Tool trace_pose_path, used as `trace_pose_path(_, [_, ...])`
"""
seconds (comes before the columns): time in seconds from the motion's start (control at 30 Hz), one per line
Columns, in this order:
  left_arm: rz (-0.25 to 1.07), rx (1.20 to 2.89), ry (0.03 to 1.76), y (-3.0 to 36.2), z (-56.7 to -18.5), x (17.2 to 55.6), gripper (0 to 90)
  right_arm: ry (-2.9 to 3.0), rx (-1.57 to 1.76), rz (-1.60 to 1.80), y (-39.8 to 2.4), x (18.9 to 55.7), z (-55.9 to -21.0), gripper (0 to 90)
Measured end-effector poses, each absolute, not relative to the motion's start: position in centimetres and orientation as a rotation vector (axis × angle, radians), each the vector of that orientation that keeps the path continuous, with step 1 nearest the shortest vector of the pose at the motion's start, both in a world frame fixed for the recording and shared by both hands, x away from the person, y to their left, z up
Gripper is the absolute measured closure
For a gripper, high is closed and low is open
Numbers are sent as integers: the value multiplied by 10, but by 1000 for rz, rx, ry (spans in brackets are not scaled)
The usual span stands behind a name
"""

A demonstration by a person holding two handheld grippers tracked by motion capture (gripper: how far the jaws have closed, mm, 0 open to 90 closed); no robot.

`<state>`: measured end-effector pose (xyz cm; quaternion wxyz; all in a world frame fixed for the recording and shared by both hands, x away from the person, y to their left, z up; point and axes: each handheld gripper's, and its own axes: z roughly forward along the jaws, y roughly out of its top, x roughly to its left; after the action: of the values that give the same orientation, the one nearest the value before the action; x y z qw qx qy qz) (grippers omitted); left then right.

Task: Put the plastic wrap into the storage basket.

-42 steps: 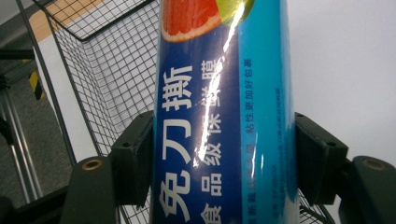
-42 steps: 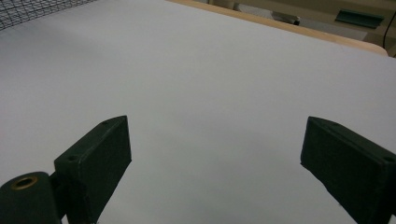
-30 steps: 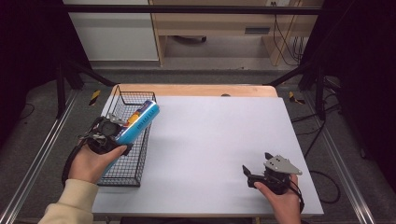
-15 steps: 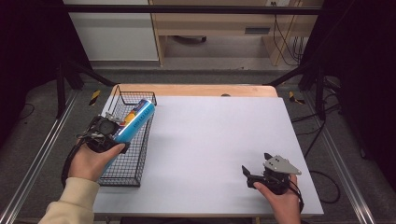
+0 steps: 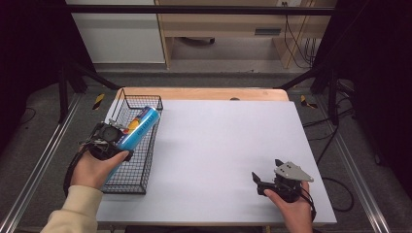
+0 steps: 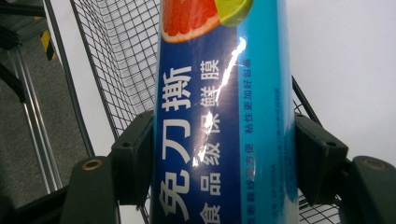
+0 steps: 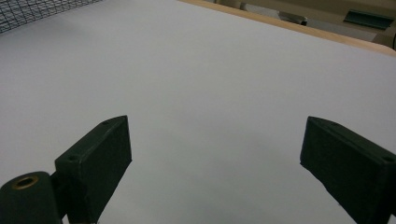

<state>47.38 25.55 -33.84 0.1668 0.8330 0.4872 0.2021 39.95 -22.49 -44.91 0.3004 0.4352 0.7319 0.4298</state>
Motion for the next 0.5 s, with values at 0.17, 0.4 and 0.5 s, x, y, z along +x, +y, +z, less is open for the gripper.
trace_pose_path(0.17, [571,2378,1392,257,-340,475,321,1949,1150,1138,-224,400,-450,91])
trace_pose_path(0.4, [557,2378,1401,257,-344,477,322,1949,1156,1140,-224,400,-450,91])
trace_pose_path(0.5, [553,2377,1401,257,-345,477,322,1953,1157,1139,-224,400,-450,92])
